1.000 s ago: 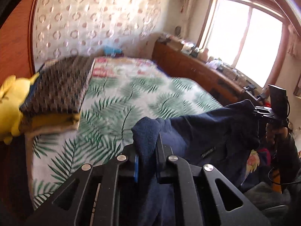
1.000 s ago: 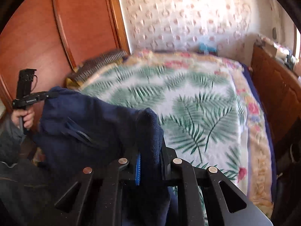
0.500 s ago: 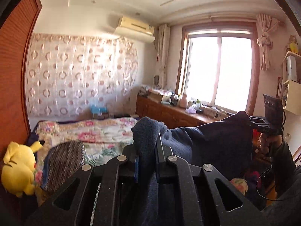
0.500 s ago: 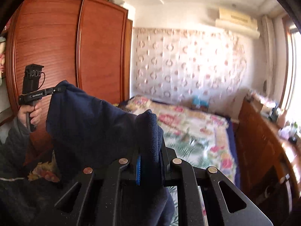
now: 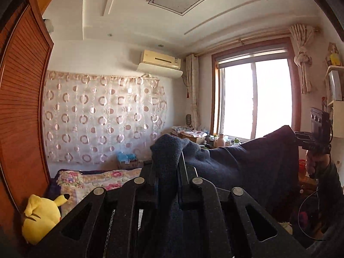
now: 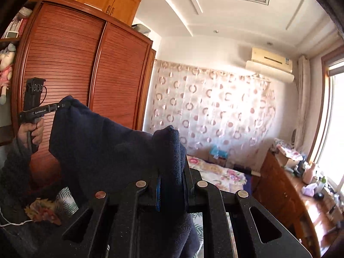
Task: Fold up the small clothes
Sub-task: 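Lower the hem onto the shirt and open both grippers, then move both grippers to the folded edge of the shirt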
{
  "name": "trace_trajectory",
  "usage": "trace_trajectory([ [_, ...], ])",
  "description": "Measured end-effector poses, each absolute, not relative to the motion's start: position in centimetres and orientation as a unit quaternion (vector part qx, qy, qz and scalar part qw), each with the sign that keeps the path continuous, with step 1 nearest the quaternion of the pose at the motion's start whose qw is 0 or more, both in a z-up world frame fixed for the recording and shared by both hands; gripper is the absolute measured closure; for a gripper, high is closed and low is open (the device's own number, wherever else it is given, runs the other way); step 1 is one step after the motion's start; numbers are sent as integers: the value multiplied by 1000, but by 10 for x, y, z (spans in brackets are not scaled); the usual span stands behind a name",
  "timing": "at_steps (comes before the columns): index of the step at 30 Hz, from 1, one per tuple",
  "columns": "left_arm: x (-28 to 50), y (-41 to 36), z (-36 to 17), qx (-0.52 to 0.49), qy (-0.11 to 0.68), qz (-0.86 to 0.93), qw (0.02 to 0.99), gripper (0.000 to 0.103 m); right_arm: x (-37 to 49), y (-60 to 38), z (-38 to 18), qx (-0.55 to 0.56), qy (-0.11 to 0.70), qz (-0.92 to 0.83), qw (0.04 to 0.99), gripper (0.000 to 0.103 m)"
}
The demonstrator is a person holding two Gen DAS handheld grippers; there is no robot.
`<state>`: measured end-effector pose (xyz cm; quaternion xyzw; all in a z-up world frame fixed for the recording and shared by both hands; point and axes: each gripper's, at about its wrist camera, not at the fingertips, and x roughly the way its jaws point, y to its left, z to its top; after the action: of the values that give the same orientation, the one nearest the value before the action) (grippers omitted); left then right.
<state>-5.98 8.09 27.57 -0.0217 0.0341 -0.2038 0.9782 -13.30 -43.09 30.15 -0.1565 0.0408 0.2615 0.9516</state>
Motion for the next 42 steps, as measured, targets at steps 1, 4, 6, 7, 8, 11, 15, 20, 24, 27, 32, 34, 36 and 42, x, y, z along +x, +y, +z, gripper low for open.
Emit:
trace_trajectory([
  [1, -53, 81, 274, -17, 35, -196, 980, 90, -128, -430, 299, -159, 41, 256, 953, 89],
  [4, -12, 83, 251, -4, 55, -166, 985, 90, -90, -416, 281, -163, 64, 245, 954, 89],
  [6, 26, 82, 228, 1, 80, -149, 986, 90, -56, -410, 266, -162, 89, 236, 954, 89],
  [7, 39, 81, 215, 1, 91, -146, 985, 90, -37, -408, 256, -160, 102, 235, 953, 89],
  [8, 57, 79, 201, 2, 103, -140, 985, 90, -16, -405, 243, -158, 116, 235, 952, 89],
  [11, 114, 71, 148, 13, 148, -116, 982, 90, 51, -393, 194, -151, 158, 234, 947, 89],
  [15, 187, 60, 66, 6, 227, -97, 969, 90, 136, -374, 130, -138, 217, 223, 940, 88],
  [20, 240, 40, -3, 23, 299, -72, 951, 86, 225, -354, 62, -113, 294, 176, 933, 81],
  [24, 250, 29, -25, 24, 322, -74, 944, 73, 265, -341, 30, -93, 335, 138, 927, 60],
  [27, 237, 21, -28, 28, 319, -87, 943, 53, 271, -332, 27, -75, 350, 139, 923, 56],
  [32, 215, 19, -35, 14, 330, -105, 938, 25, 258, -351, 24, -64, 352, 137, 924, 56],
  [34, 202, 19, -39, 10, 331, -107, 938, 24, 240, -354, 22, -53, 346, 142, 926, 56],
  [36, 184, 14, -51, 14, 331, -92, 939, 24, 229, -359, 15, -44, 345, 155, 925, 56],
  [42, 146, 13, -73, -8, 328, -75, 942, 24, 225, -368, -12, -36, 342, 162, 925, 56],
])
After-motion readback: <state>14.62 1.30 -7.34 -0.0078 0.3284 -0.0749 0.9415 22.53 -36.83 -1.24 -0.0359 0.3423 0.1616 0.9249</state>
